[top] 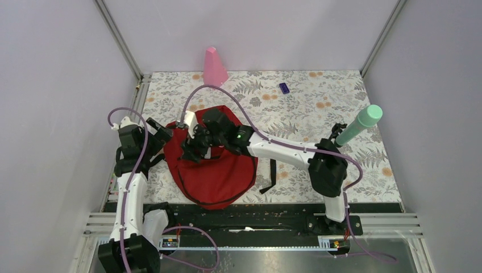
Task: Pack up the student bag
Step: Adjust the stationery in the student bag.
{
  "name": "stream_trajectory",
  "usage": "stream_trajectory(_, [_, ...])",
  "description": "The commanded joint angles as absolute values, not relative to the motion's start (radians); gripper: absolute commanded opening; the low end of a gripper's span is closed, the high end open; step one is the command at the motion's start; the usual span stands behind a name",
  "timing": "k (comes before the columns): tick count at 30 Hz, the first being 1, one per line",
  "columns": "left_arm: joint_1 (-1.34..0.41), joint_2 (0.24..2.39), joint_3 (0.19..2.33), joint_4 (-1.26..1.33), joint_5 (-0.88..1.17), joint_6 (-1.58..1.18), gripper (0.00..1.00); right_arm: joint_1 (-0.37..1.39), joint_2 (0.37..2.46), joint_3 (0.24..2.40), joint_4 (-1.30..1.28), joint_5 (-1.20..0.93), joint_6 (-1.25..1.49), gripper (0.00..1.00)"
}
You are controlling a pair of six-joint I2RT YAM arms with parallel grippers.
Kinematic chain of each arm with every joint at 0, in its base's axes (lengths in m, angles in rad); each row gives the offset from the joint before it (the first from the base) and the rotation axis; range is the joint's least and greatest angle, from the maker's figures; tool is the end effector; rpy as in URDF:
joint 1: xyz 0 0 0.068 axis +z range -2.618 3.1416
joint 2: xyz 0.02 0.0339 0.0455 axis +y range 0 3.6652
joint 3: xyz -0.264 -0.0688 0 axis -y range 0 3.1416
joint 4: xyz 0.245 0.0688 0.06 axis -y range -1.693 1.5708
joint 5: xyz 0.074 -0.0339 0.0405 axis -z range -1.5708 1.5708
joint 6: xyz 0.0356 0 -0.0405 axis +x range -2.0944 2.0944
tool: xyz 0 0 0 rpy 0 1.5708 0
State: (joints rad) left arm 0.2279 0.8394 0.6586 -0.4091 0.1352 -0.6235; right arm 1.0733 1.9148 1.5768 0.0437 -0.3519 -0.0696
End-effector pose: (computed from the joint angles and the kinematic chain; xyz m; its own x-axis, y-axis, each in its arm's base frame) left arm 0.1825 0.0374 0.2642 -0.3729 -0.6804 -0.6309 -0.4096 0.7308 -0.5461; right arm 0.2101 0.4126 0.3062 -0.0698 -0.2653 -0.9616 -0.9896 0.1400 0.0332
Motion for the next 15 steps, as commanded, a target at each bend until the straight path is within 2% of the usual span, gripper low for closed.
stream_trajectory(1, [0.264, 0.848, 0.635, -0.333, 0.164, -0.640, 0.99, 1.101, 2.005, 1.719, -0.094, -0.424, -0.226, 0.72])
stream_trajectory(9, [0.282, 0.860, 0.619, -0.321, 0.183, -0.644, 0.99, 1.159, 2.061, 1.715, -0.129, -0.341, -0.362, 0.68])
stream_trajectory(13, [0.284, 0.869, 0.620, -0.321, 0.196, -0.643, 0.99, 1.181, 2.107, 1.736, -0.120, -0.220, -0.398, 0.65])
stream_trajectory(15, [0.284, 0.867, 0.618, -0.321, 0.199, -0.643, 0.99, 1.188, 2.121, 1.744, -0.102, -0.160, -0.404, 0.61])
